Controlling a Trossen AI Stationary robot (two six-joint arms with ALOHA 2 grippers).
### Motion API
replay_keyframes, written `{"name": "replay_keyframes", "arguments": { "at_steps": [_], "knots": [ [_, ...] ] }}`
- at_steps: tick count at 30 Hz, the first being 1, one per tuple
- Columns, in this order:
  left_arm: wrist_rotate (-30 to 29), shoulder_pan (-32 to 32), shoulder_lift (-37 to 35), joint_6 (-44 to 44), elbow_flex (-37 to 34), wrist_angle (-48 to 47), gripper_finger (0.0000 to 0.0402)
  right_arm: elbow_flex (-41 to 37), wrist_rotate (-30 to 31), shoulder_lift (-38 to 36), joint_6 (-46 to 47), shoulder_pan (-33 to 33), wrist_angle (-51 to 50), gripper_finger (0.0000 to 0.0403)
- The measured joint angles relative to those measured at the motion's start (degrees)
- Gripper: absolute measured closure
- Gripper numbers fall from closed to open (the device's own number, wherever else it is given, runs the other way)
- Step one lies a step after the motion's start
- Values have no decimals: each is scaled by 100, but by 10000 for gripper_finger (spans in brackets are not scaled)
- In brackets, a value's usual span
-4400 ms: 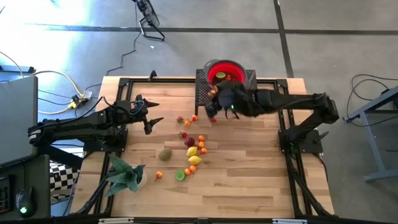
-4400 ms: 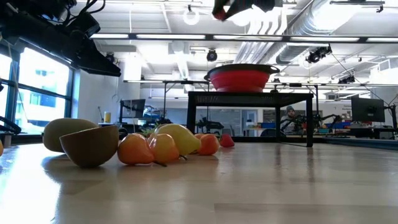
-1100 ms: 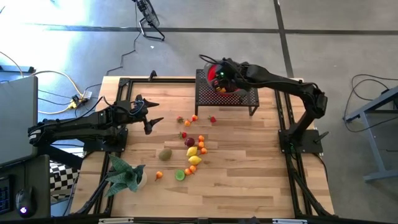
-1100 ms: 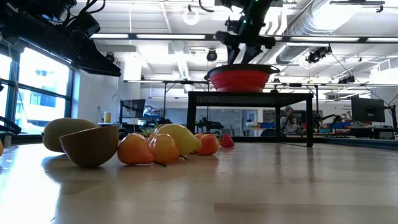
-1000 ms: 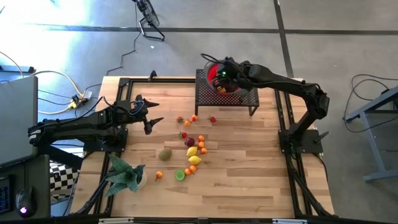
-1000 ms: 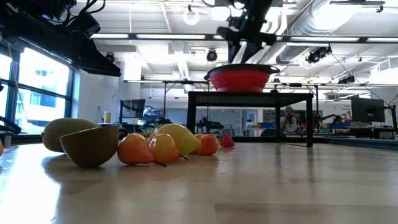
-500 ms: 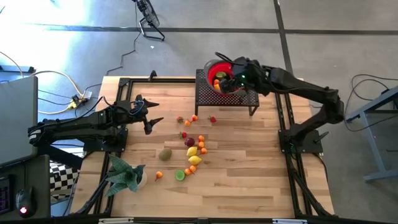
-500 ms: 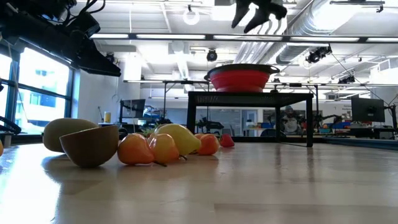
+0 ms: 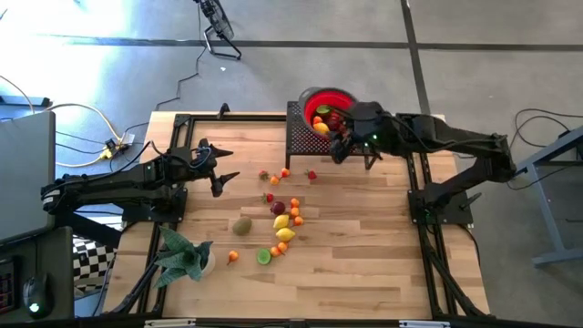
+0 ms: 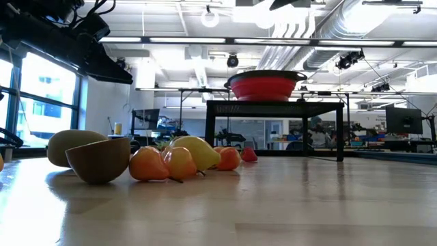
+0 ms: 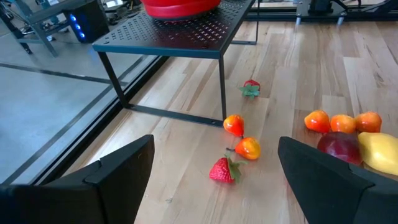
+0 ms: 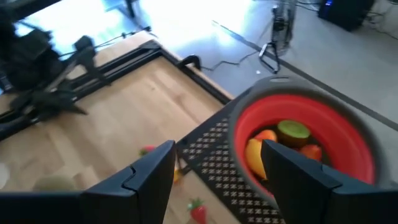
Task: Pick & Place Fruit
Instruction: Put the lemon into the strainer on the shelf
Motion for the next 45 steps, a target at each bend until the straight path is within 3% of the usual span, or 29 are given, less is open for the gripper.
{"name": "replay_keyframes", "arguments": {
  "at_steps": [9,27,45],
  "knots": [
    [-2,0,1,0,0,0,64,0,0,0,8,622,-11,176],
    [-1,0,2,0,0,0,64,0,24,1,63,1276,-12,312],
    [-1,0,2,0,0,2,64,0,-85,776,156,1643,-58,364]
  ]
}}
